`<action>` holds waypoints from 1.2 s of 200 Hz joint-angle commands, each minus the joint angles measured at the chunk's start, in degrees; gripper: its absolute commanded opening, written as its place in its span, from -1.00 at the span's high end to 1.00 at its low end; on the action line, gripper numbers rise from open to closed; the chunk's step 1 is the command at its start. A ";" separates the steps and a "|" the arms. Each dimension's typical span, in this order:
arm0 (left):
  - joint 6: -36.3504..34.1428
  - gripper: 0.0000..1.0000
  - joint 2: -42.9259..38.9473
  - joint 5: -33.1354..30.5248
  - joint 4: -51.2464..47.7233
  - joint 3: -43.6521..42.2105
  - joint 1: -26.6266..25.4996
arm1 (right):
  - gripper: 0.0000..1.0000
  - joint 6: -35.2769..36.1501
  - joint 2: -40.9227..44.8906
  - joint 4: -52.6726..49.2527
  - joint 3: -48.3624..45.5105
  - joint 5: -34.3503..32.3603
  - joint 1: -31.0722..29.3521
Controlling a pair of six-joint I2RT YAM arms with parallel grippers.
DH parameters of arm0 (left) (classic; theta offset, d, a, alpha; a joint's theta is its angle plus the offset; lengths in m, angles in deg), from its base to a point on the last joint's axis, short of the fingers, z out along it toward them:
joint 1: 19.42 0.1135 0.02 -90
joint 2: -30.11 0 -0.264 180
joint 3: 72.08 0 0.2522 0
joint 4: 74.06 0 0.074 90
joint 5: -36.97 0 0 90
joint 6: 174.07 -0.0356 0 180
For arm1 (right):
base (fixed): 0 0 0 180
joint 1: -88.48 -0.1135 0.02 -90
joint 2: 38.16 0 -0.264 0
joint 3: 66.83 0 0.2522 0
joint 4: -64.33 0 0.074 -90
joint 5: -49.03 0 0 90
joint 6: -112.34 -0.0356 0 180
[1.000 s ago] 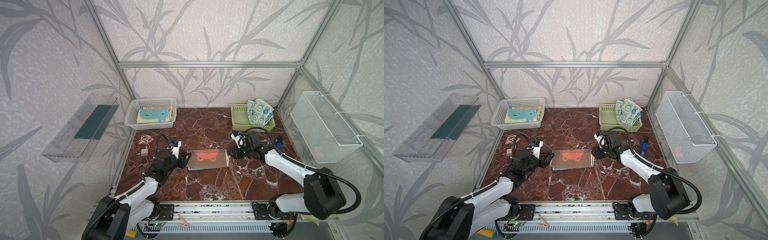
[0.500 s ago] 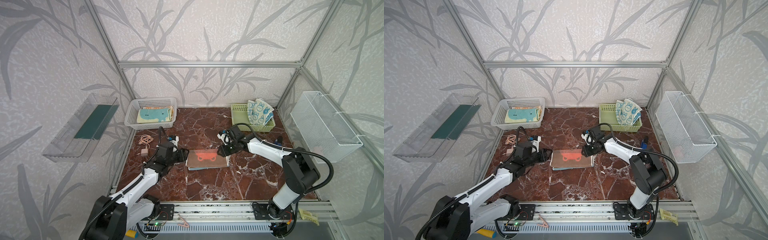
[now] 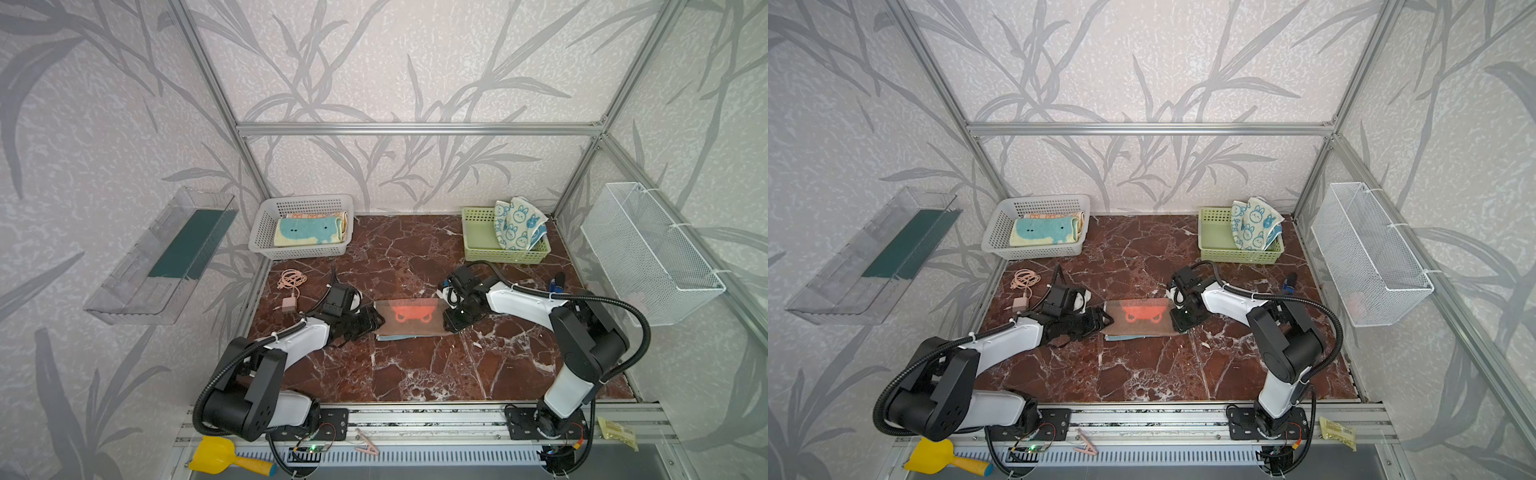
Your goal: Fold and stack the towels
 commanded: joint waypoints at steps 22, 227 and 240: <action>6.03 -0.26 4.57 8.14 7.15 -1.74 0.32 | 0.22 0.09 -1.32 -2.38 -0.91 -2.86 -0.02; -38.17 1.00 22.77 -16.77 -44.13 55.95 1.23 | 0.19 -3.97 29.47 12.60 -13.02 -10.85 2.36; -41.31 1.00 25.42 -24.16 -45.88 61.33 1.89 | 0.19 -3.97 28.91 13.64 -13.04 -11.17 2.44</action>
